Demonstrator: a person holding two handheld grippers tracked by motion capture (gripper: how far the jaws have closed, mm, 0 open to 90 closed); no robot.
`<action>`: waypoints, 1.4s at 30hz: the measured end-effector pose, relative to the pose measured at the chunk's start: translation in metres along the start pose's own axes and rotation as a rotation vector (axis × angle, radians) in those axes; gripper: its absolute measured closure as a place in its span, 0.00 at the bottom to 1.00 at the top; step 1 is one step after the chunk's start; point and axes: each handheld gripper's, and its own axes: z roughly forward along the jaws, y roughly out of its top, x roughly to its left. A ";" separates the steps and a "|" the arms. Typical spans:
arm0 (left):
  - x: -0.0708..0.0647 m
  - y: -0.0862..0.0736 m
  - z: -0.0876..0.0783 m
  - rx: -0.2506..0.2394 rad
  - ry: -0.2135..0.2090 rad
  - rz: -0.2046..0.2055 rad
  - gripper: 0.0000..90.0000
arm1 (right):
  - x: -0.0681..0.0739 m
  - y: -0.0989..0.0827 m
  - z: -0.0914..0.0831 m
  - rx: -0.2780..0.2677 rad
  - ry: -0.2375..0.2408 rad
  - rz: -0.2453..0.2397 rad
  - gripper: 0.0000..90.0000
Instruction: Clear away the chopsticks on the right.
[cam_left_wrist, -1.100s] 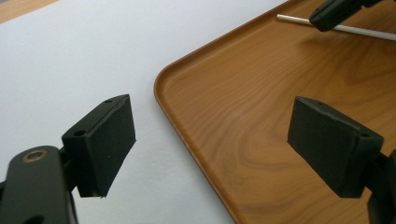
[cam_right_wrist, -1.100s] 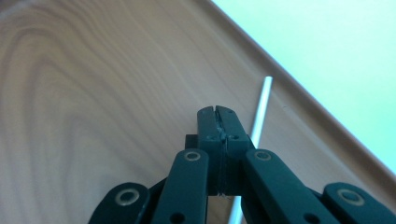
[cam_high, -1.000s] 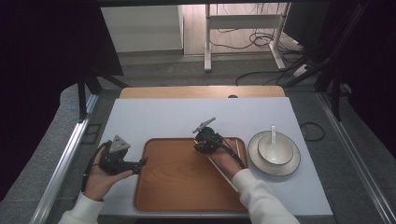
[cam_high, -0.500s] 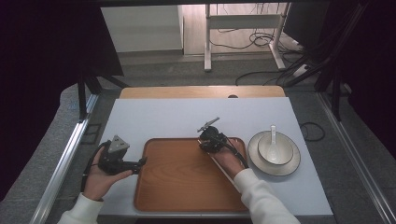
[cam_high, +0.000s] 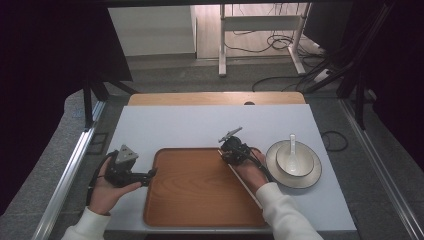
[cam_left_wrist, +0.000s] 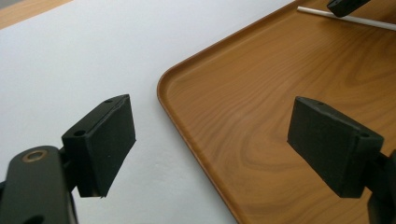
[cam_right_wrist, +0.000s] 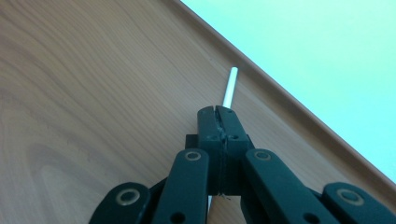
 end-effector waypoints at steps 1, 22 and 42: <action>0.000 0.000 0.000 0.001 -0.001 0.001 0.16 | 0.000 0.000 0.000 0.002 0.002 -0.002 1.00; 0.001 0.000 -0.001 0.001 0.002 -0.001 0.16 | -0.007 -0.020 -0.015 0.060 -0.094 -0.016 1.00; 0.001 0.000 -0.002 -0.001 -0.001 0.003 0.16 | -0.017 -0.039 -0.030 0.084 -0.154 0.016 1.00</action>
